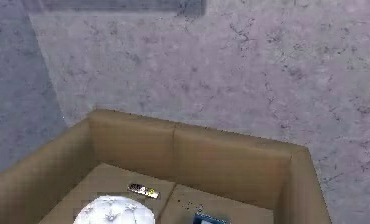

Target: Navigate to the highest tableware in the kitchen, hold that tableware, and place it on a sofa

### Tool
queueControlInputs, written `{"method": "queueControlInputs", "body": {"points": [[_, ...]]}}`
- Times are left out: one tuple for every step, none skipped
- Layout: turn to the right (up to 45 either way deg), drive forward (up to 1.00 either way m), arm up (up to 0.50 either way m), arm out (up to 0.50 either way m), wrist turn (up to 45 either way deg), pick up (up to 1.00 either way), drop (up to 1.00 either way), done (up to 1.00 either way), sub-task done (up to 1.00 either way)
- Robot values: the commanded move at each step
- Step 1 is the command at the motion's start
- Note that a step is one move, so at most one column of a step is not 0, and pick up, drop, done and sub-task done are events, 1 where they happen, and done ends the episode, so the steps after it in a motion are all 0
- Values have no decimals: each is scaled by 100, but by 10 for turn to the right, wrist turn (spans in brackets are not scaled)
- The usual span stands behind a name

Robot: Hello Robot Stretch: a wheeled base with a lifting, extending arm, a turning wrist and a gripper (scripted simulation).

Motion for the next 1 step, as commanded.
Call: {"method": "queueControlInputs", "body": {"points": [[-450, 0, 0, 0, 0, 0, 0, 0, 0]]}}
